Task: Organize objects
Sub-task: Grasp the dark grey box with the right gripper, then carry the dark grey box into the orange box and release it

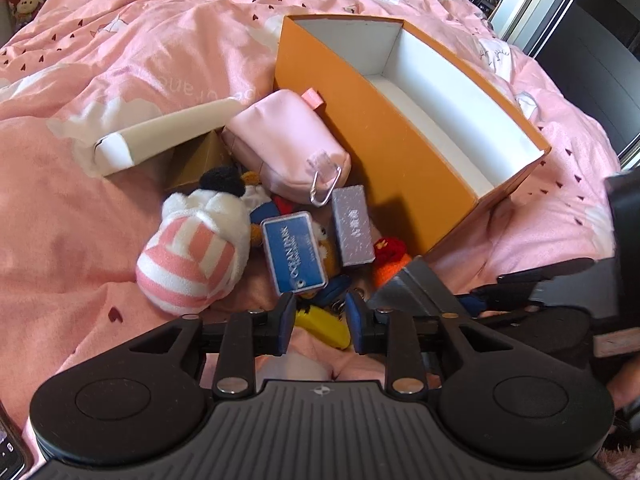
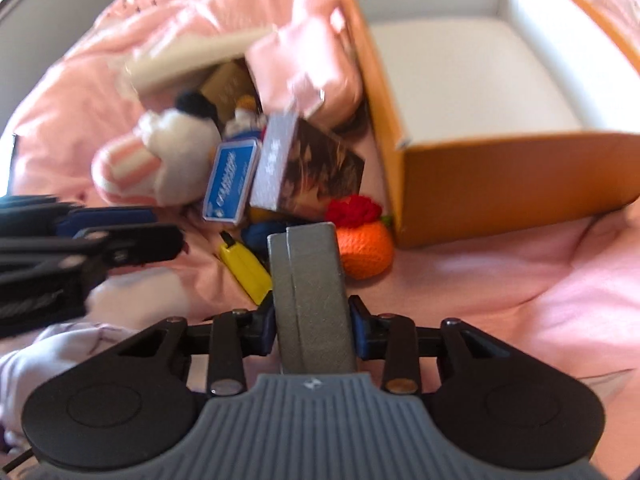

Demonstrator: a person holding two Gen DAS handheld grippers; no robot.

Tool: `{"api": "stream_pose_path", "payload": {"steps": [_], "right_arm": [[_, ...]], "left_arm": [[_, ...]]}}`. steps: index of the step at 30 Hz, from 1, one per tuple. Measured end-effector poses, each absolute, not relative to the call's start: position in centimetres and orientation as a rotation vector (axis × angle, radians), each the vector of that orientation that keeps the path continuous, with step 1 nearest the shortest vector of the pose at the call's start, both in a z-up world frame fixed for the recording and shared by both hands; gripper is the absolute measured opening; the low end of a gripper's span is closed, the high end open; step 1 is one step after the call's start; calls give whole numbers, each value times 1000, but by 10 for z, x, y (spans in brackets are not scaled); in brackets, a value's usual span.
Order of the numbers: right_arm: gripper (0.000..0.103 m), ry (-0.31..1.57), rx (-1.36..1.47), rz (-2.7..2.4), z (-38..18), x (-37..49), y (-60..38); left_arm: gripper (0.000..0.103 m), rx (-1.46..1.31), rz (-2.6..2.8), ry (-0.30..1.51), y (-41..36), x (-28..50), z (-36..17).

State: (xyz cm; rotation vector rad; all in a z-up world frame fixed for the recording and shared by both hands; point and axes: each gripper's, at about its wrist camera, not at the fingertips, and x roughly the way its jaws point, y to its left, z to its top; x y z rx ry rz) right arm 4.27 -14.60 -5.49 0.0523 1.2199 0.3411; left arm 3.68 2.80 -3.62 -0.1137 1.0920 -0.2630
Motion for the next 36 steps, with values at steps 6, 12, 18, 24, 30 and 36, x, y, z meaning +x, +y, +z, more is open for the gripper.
{"api": "stream_pose_path", "payload": {"steps": [6, 12, 18, 24, 30, 36], "right_arm": [[38, 1102, 81, 362, 5, 30, -187], [35, 948, 94, 350, 67, 37, -217], [35, 888, 83, 299, 75, 82, -230], [35, 1041, 126, 279, 13, 125, -218], [35, 1151, 125, 299, -19, 146, -212], [36, 1280, 194, 334, -42, 167, -214]], "left_arm": [[63, -137, -304, 1056, 14, 59, -22], [67, -107, -340, 1116, 3, 97, -35], [67, -166, -345, 1210, -4, 125, -60], [42, -144, -335, 1247, -13, 128, -71], [26, -160, -328, 1249, -9, 126, -67], [26, -216, -317, 1192, 2, 122, -43]]}}
